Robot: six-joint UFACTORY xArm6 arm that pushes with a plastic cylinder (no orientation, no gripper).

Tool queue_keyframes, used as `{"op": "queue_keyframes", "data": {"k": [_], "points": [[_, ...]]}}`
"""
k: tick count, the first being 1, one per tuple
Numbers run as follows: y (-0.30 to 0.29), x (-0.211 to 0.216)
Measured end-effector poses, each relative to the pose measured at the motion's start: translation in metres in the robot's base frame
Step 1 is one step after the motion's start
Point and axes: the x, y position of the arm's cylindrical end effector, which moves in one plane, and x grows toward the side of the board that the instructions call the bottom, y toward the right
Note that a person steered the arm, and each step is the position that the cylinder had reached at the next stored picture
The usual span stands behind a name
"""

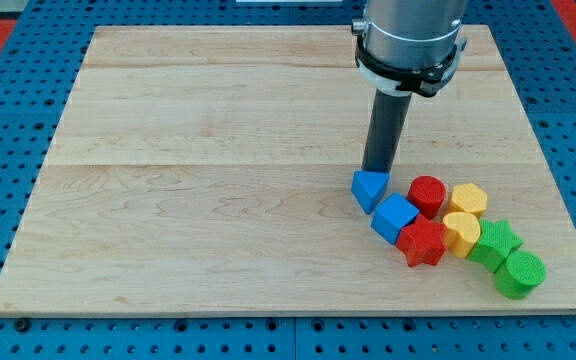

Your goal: Move your arm to the bottom right

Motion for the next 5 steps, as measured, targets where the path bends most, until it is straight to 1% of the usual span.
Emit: {"op": "queue_keyframes", "data": {"k": [3,4,5], "points": [[-0.004,0.003],[-0.004,-0.012],[0.017,-0.023]]}}
